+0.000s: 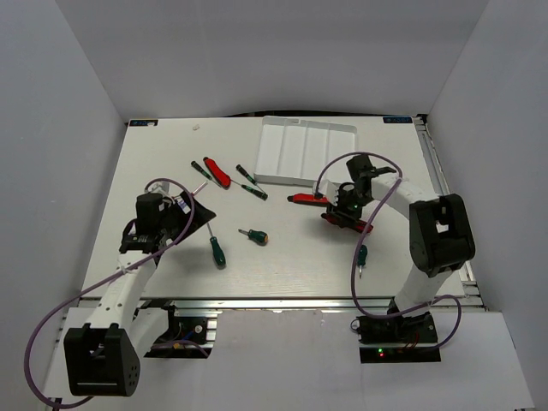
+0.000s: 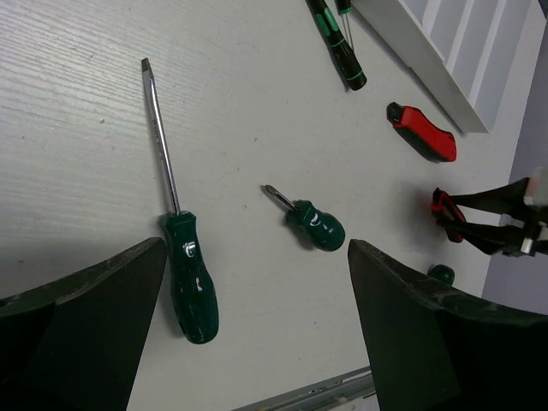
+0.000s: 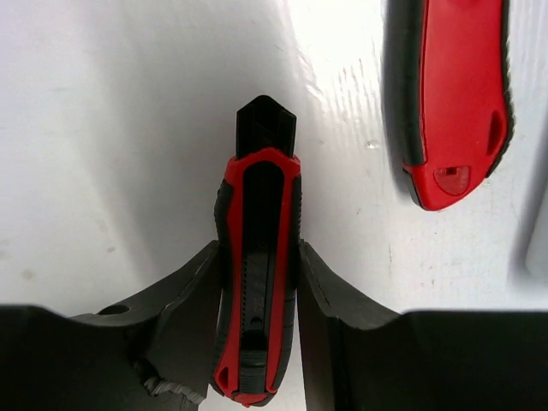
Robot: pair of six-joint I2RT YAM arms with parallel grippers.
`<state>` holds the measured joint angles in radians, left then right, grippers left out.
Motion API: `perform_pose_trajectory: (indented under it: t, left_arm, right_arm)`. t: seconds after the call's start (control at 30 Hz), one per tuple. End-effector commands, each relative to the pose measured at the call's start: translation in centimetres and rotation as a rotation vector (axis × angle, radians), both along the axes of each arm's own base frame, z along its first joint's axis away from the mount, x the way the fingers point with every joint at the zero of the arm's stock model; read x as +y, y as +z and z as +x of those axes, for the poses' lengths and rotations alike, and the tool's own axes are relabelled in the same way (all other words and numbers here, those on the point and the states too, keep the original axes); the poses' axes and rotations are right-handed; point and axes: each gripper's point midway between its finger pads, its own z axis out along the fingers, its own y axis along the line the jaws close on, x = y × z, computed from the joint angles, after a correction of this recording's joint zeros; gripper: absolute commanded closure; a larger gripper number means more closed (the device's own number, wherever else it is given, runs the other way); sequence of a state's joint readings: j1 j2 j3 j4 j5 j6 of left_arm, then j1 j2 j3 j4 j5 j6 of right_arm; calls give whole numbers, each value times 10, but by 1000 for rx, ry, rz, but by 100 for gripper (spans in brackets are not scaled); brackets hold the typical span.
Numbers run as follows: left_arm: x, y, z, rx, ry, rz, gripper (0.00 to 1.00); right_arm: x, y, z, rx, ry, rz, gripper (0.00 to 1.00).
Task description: Sort the tools into containers
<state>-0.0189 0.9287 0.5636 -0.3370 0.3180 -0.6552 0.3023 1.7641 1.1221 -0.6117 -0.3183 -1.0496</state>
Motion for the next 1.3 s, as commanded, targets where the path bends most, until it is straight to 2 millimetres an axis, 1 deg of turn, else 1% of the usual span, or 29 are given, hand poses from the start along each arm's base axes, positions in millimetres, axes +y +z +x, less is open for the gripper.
perform_pose_trajectory:
  t: [0.0,0.03,0.1,0.13,0.17,0.2,0.23,0.27,0.37,0.4,0.43,0.47,0.5,0.53,0.67,0.7,0.73,0.77,0.8,0.87,0.93,0.97,1.0,1.07,1.13,1.17,1.2,1.23,1.27]
  left_arm:
    - [2,-6,0,17,14,1,2]
    - [2,-7,1,21,14,3,2]
    - [2,-8,1,27,16,-1,2]
    - [2,-7,2,24,17,-3,2]
    - [2,-9,2,32,18,-2,2]
    - [2,-10,2,34,15,0,2]
    - [2,-11,3,39,17,0,2]
    - [2,-11,2,41,16,-1,2]
    - [2,-12,3,48,15,0,2]
    - [2,-14,2,58,19,0,2]
    - [3,-14,2,60,21,3,2]
    - [3,-15,1,68,25,1,2]
    - [3,-15,1,71,25,1,2]
    - [3,-17,0,76,29,1,2]
    - [4,-18,-1,85,35,-1,2]
    - [4,-17,-1,85,38,-3,2]
    - [3,-16,-1,84,38,-5,2]
    - [3,-16,-2,88,37,-6,2]
    - [3,-16,-2,87,36,-7,2]
    - [3,-14,-2,88,41,-8,2]
    - [4,-12,-3,85,48,-10,2]
    - [4,-12,-3,85,50,-10,2]
    - [4,-12,-3,87,51,-11,2]
    - [5,-9,-2,82,60,-13,2]
    - [6,-4,1,68,69,-10,2]
    - [6,-2,4,66,68,-6,2]
    - [7,4,8,53,70,-5,2]
    - [6,7,11,48,67,-3,2]
    - [6,11,17,46,61,-1,2]
  right_arm:
    - [24,58,0,-72,130,144,91]
    - [31,76,8,-111,139,173,91]
    - [43,96,15,-112,103,239,93]
    - [47,102,22,-110,84,260,94]
    - [54,124,38,-154,67,293,94]
    - [59,133,44,-134,-2,327,96]
    - [65,138,59,-151,-36,351,97]
    - [71,155,73,-154,-115,392,98]
    - [78,169,115,-211,-251,446,100]
    - [74,177,131,-221,-384,455,100]
    - [75,178,150,-259,-444,475,100]
    - [73,181,160,-273,-496,487,100]
    - [67,179,175,-277,-616,490,100]
    - [66,184,189,-311,-668,510,100]
    - [57,188,229,-374,-851,547,100]
    - [51,178,238,-388,-903,526,100]
    - [50,184,247,-407,-943,547,100]
    - [41,186,256,-452,-998,540,100]
    - [39,178,262,-457,-1025,530,100]
    - [27,177,273,-507,-1100,523,100]
    - [18,165,278,-515,-1135,501,100]
    - [9,161,281,-513,-1192,500,100]
    - [4,152,282,-504,-1207,486,100]
    - [-5,138,281,-485,-1228,464,100]
    - [-10,128,281,-470,-1236,456,100]
    - [-12,120,279,-454,-1236,450,98]
    - [-14,115,280,-451,-1236,451,91]
    - [-16,112,280,-443,-1237,452,81]
    - [-15,102,277,-421,-1229,446,77]
